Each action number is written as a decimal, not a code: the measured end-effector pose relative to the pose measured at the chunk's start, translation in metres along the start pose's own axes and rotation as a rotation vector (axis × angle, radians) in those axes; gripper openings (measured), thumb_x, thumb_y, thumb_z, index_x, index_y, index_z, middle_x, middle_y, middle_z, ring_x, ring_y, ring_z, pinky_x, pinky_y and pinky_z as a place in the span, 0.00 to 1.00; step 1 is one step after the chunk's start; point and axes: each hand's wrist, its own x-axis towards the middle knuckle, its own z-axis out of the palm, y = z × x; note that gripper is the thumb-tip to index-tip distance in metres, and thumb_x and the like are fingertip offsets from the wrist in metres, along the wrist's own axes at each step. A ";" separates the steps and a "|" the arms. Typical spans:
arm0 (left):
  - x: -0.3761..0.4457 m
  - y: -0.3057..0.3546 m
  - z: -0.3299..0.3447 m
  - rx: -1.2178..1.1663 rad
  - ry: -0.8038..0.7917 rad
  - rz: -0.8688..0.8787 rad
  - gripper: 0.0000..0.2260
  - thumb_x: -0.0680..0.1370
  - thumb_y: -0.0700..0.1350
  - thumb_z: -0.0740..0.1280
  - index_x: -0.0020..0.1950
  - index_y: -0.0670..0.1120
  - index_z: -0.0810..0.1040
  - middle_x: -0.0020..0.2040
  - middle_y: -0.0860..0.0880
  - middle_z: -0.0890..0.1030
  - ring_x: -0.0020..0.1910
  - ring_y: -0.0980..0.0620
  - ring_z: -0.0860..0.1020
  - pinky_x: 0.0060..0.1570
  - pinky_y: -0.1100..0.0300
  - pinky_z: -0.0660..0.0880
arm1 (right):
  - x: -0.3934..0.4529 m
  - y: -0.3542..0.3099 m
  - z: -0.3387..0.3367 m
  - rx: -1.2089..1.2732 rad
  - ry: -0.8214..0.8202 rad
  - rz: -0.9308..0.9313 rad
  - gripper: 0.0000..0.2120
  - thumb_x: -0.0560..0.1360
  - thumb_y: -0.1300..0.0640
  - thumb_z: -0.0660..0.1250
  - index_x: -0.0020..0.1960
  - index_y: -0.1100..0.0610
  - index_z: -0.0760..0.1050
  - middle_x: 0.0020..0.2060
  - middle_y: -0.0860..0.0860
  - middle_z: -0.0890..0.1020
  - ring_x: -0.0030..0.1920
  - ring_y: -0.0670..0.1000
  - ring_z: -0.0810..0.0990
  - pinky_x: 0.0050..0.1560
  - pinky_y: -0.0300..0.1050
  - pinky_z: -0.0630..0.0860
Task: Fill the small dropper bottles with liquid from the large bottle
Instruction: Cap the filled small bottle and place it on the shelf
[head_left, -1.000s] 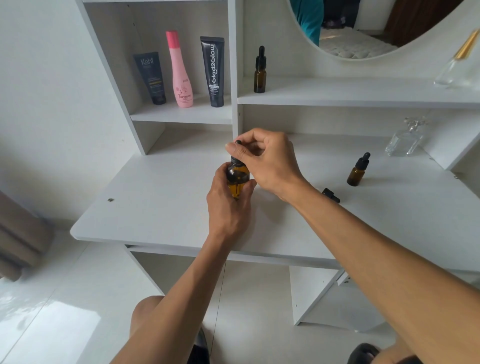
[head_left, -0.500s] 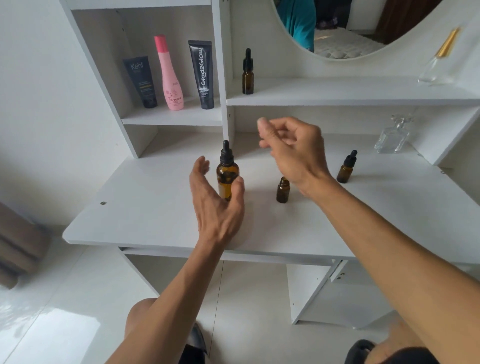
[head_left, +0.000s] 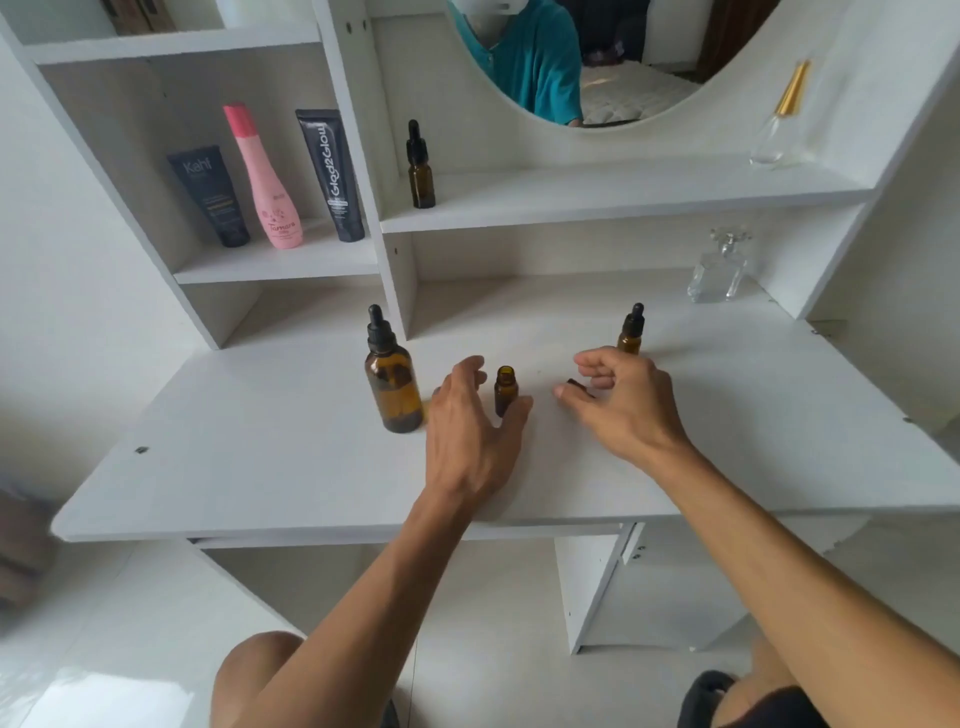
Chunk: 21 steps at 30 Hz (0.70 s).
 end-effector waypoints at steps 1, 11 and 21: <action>0.002 0.001 0.001 0.016 -0.016 -0.024 0.29 0.78 0.53 0.73 0.75 0.46 0.69 0.68 0.47 0.79 0.67 0.47 0.75 0.62 0.53 0.72 | -0.001 0.003 0.001 -0.001 -0.001 -0.001 0.20 0.70 0.53 0.79 0.60 0.56 0.81 0.54 0.51 0.84 0.51 0.47 0.81 0.52 0.33 0.71; 0.008 -0.004 0.006 0.044 -0.019 -0.059 0.18 0.76 0.49 0.74 0.64 0.45 0.80 0.56 0.46 0.84 0.56 0.45 0.80 0.55 0.51 0.77 | 0.000 0.007 0.008 0.027 0.025 -0.023 0.13 0.71 0.59 0.78 0.54 0.58 0.83 0.48 0.51 0.86 0.46 0.45 0.81 0.47 0.28 0.73; 0.009 -0.012 0.011 0.046 -0.038 -0.049 0.13 0.75 0.53 0.71 0.57 0.48 0.80 0.50 0.47 0.83 0.46 0.45 0.80 0.48 0.47 0.80 | 0.008 -0.042 -0.017 0.066 -0.064 -0.246 0.08 0.72 0.58 0.77 0.51 0.54 0.84 0.40 0.44 0.84 0.37 0.36 0.80 0.45 0.27 0.75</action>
